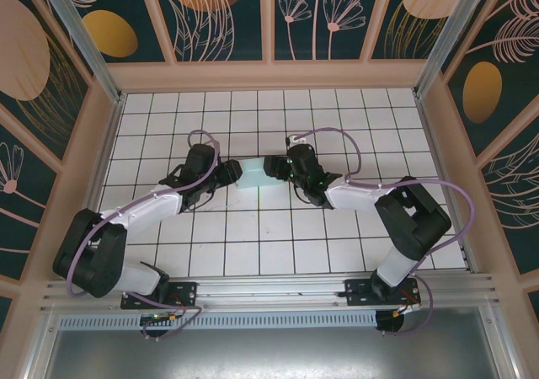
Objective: Fold the paper box
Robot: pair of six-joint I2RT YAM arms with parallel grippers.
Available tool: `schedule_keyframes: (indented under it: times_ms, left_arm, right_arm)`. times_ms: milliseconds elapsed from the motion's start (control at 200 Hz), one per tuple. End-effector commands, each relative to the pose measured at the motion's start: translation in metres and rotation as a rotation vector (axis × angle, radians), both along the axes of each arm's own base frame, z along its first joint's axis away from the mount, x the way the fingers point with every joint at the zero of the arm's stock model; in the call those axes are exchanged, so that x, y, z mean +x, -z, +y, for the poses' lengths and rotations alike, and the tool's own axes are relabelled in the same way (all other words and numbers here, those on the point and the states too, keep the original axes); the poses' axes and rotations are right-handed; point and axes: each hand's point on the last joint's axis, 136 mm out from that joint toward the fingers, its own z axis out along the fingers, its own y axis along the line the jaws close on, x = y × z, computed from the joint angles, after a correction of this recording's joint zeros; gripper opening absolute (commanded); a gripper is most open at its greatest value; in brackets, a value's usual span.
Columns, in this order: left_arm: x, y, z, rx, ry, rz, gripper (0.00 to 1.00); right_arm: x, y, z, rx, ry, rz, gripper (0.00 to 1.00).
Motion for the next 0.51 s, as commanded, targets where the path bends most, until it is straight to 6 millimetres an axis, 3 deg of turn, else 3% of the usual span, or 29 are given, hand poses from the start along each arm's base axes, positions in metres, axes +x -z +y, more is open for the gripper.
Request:
schedule_keyframes:
  times_ms: [0, 100, 245, 325, 385, 500]
  left_arm:
    - [-0.026, 0.067, 0.028, 0.133, -0.054, 0.16, 0.42]
    - [-0.035, 0.09, 0.032, 0.158, -0.049, 0.221, 0.38]
    - [-0.04, 0.099, 0.032, 0.15, -0.042, 0.228, 0.31]
    - [-0.042, 0.101, 0.033, 0.163, -0.038, 0.234, 0.27]
    - [-0.042, 0.101, 0.034, 0.168, -0.037, 0.235, 0.16]
    - [-0.043, 0.103, 0.034, 0.171, -0.036, 0.24, 0.15]
  right_arm:
    - [-0.009, 0.021, -0.008, -0.013, -0.011, 0.069, 0.72]
    - [-0.009, 0.02, -0.01, 0.026, -0.017, 0.082, 0.72]
    - [-0.011, 0.028, -0.016, 0.066, -0.026, 0.121, 0.72]
    - [-0.014, 0.032, -0.024, 0.099, -0.019, 0.145, 0.62]
    - [-0.013, 0.031, -0.032, 0.114, -0.002, 0.146, 0.55]
    - [-0.011, 0.021, -0.044, 0.12, 0.024, 0.124, 0.46]
